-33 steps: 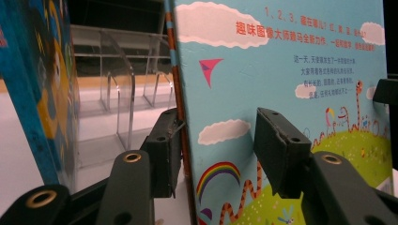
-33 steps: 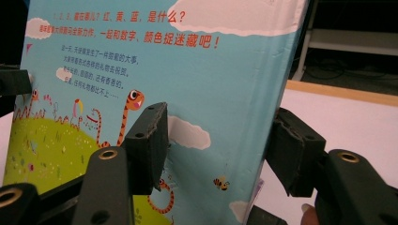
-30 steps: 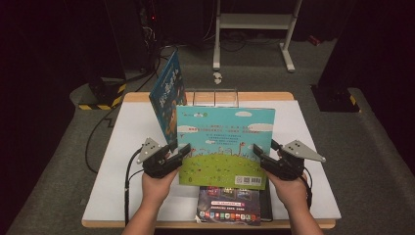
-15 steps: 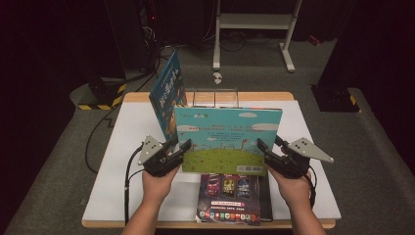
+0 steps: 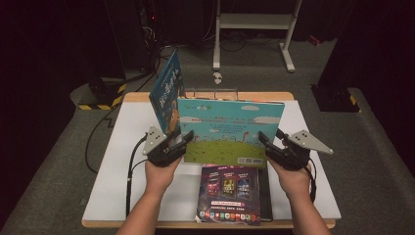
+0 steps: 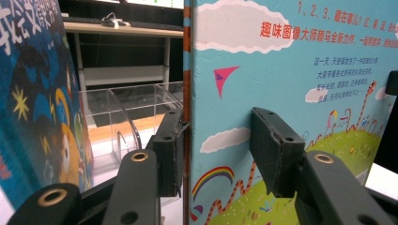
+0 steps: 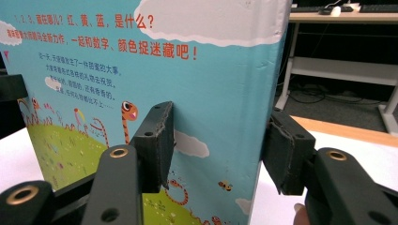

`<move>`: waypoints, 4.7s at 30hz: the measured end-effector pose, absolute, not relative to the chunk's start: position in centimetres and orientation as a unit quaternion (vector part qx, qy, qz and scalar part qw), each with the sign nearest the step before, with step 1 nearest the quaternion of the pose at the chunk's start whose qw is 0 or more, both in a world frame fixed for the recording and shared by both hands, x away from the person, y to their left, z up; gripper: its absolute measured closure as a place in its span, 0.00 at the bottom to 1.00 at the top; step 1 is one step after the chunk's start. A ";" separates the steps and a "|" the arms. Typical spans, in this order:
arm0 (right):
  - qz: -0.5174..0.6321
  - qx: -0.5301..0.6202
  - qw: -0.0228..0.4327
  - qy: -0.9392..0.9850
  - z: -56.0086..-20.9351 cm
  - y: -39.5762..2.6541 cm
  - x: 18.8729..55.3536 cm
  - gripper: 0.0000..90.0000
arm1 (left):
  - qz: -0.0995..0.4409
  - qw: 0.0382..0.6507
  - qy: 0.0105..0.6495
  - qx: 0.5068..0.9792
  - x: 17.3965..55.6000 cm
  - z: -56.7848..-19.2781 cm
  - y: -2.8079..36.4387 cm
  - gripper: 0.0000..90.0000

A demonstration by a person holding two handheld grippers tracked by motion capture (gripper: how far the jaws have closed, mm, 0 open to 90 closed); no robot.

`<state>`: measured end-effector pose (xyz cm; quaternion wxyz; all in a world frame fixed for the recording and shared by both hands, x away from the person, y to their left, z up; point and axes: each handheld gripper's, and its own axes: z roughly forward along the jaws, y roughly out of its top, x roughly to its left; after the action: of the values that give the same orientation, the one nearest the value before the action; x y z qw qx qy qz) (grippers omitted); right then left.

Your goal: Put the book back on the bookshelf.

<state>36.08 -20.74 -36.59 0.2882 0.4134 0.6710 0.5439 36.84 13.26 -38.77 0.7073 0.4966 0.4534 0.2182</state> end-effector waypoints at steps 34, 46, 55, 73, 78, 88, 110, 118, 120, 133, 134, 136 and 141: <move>0.541 0.405 0.325 0.662 -37.7 -21.1 37.2 0.50 | 0.229 0.711 0.441 0.498 38.5 -40.8 12.1 0.59; 0.550 0.387 0.313 0.671 -37.9 -21.3 35.1 0.41 | 0.253 0.714 0.420 0.500 36.4 -40.6 12.6 0.52; 0.568 0.372 0.260 0.687 -37.4 -21.7 34.8 0.24 | 0.252 0.717 0.428 0.490 35.8 -40.7 13.4 0.48; 0.610 0.300 0.265 0.683 -35.5 -21.4 33.7 0.47 | 0.257 0.709 0.430 0.496 36.0 -40.3 13.1 0.49; 0.623 0.291 0.252 0.681 -35.3 -21.3 33.9 0.52 | 0.258 0.707 0.433 0.496 36.1 -40.2 13.1 0.49; 0.632 0.238 0.249 0.694 -35.1 -20.7 33.4 0.71 | 0.260 0.698 0.443 0.500 36.5 -40.6 13.0 0.49; 0.647 0.241 0.247 0.680 -34.8 -19.4 33.4 0.90 | 0.277 0.643 0.500 0.510 32.8 -46.7 19.2 0.49; 0.638 0.242 0.256 0.685 -34.4 -16.8 33.7 0.90 | 0.264 0.644 0.501 0.514 32.5 -47.3 19.1 0.49; 0.636 0.245 0.259 0.684 -34.3 -16.2 33.8 0.90 | 0.265 0.644 0.501 0.514 32.5 -47.3 19.2 0.49; 0.605 0.249 0.274 0.705 -33.6 -11.7 34.6 0.89 | 0.261 0.648 0.508 0.504 32.5 -47.3 19.8 0.49; 0.604 0.249 0.275 0.706 -33.6 -11.4 34.6 0.89 | 0.261 0.648 0.508 0.504 32.5 -47.3 19.8 0.49; 0.602 0.249 0.277 0.706 -33.6 -11.2 34.6 0.89 | 0.260 0.648 0.509 0.504 32.5 -47.3 19.8 0.49; 0.605 0.265 0.269 0.701 -33.6 -11.6 35.0 0.88 | 0.258 0.648 0.509 0.504 32.5 -47.3 19.8 0.49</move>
<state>34.99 -11.56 -33.57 0.2689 0.2647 0.7013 0.6048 32.51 19.82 -47.31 0.6476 0.5044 0.5095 0.2581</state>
